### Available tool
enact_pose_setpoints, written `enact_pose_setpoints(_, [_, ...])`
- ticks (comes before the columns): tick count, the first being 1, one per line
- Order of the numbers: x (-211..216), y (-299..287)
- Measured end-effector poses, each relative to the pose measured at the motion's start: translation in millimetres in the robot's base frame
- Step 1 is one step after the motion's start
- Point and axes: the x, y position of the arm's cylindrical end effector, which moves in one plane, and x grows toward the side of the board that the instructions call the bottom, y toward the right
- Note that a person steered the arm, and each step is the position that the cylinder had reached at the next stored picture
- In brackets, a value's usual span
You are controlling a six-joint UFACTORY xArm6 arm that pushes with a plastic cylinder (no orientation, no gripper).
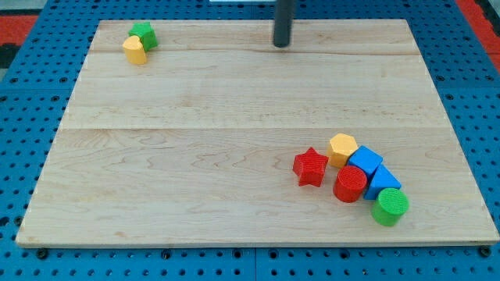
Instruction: Move the green star to the red star
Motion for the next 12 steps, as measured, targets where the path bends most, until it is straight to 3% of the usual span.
enact_pose_setpoints(1, [-32, -74])
enact_pose_setpoints(3, [-41, -227])
enact_pose_setpoints(4, [-21, -238])
enact_pose_setpoints(7, [106, -120])
enact_pose_setpoints(10, [181, -102])
enact_pose_setpoints(12, [217, 22])
